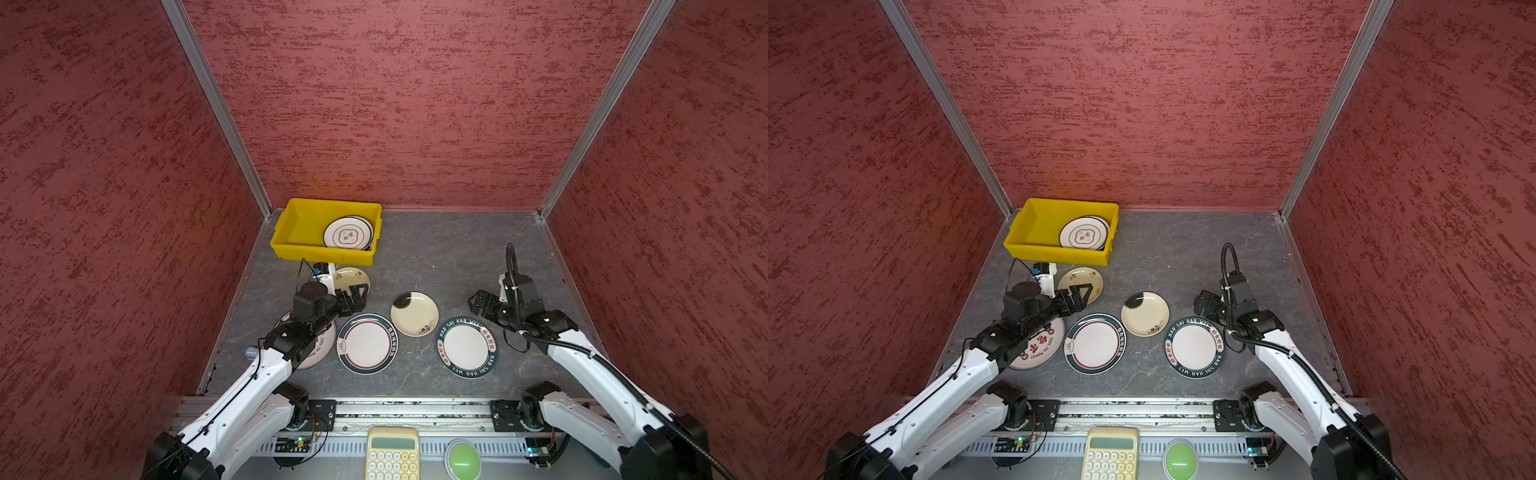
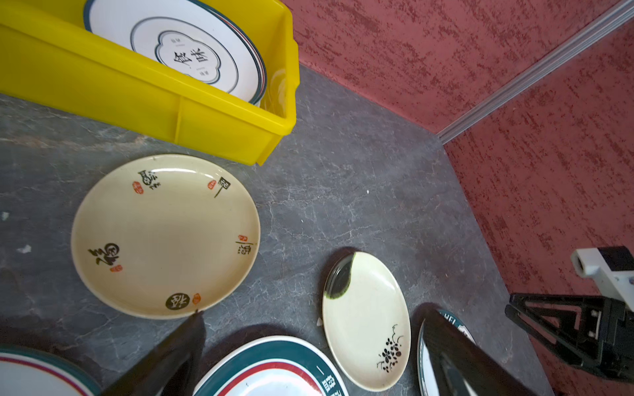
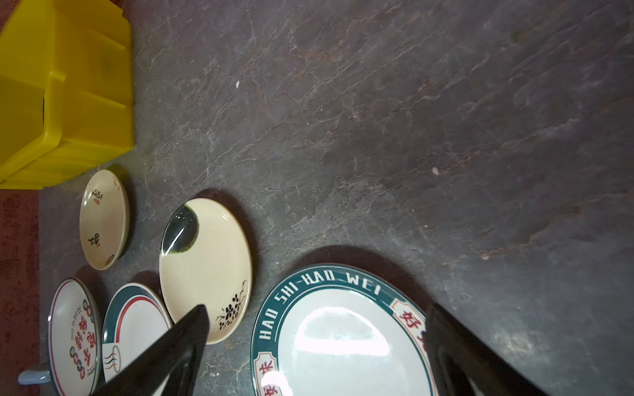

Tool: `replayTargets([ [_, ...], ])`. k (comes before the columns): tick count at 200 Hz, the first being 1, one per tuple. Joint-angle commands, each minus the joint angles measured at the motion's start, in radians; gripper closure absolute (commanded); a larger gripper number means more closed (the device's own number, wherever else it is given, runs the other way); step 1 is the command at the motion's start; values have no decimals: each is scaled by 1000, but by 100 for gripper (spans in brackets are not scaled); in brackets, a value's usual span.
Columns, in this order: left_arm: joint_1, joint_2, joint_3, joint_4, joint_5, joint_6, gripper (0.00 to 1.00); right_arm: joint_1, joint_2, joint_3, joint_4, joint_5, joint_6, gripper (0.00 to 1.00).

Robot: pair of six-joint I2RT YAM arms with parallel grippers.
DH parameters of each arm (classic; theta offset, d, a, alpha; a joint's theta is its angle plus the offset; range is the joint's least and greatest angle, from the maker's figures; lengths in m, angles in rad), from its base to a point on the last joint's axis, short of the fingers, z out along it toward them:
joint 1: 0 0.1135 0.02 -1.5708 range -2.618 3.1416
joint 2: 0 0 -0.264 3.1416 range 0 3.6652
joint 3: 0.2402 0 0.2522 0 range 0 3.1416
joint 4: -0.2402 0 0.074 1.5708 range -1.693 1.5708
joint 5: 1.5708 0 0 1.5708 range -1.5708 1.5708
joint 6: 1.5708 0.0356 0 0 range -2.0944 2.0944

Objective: Place the plates into the plastic bin on the countertop
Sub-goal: 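Pull the left gripper back from the bin while right moves toward the green-rimmed plate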

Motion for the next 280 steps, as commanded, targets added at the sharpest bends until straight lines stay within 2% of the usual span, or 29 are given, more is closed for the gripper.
replayTargets([
  [1,-12,-9,-25,78,-11,11,1,-6,11,-18,48,-143,50,1],
  [17,-15,-20,-44,78,-3,-5,1,-7,3,-33,55,-172,75,1],
  [55,-17,-44,-63,74,-5,-13,1,-6,-24,-81,19,-129,104,1],
  [99,-17,-33,-70,85,-11,-21,1,-6,-30,-167,103,-175,155,1],
  [199,-17,31,-62,101,-20,-22,1,-6,120,-167,279,-186,182,1],
  [280,-16,45,-56,93,-29,-21,1,-5,274,-103,340,-122,175,1],
])
